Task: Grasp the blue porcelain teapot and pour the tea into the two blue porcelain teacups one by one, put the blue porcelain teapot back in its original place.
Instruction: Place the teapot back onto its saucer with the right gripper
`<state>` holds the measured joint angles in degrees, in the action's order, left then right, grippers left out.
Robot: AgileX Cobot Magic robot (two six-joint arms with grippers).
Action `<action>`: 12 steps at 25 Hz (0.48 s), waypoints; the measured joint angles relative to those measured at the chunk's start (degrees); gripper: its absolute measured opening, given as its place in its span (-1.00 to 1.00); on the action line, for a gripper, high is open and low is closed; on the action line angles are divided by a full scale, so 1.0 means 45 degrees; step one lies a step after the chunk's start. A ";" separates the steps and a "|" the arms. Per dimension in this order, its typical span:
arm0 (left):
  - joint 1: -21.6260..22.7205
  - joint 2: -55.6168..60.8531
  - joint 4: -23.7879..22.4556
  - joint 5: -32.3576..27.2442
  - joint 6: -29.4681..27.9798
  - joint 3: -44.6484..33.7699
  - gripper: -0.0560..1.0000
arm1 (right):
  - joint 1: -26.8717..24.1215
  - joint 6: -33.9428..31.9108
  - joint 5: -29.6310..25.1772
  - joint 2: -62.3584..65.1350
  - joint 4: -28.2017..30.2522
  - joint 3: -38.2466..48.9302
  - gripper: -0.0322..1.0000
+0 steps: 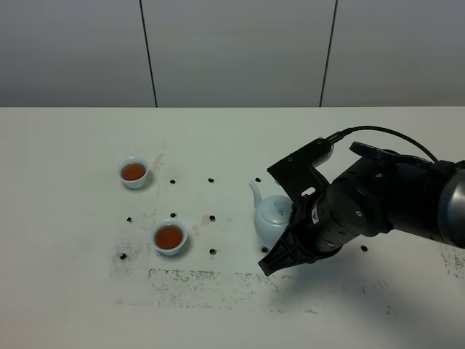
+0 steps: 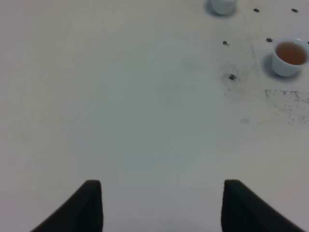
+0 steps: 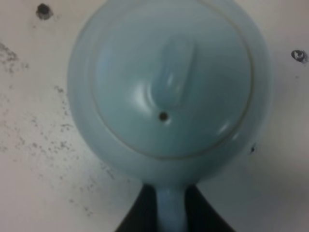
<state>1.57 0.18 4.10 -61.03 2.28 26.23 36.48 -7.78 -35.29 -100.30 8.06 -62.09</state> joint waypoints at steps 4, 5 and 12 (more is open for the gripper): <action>0.0000 0.0000 0.0000 0.0000 0.0000 0.0000 0.07 | -0.0012 0.0000 0.1070 0.0000 -0.0193 0.0402 -0.87; 0.0000 0.0000 0.0000 0.0000 0.0000 0.0000 0.07 | -0.0036 0.0000 0.1264 -0.0012 -0.0249 0.0491 -0.87; 0.0000 0.0000 0.0000 0.0000 0.0000 0.0000 0.07 | -0.0730 -0.0036 0.1508 -0.0374 -0.0287 0.0550 -0.87</action>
<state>1.57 0.18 4.10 -61.03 2.28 26.23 33.19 -7.94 -28.50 -101.99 6.76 -59.62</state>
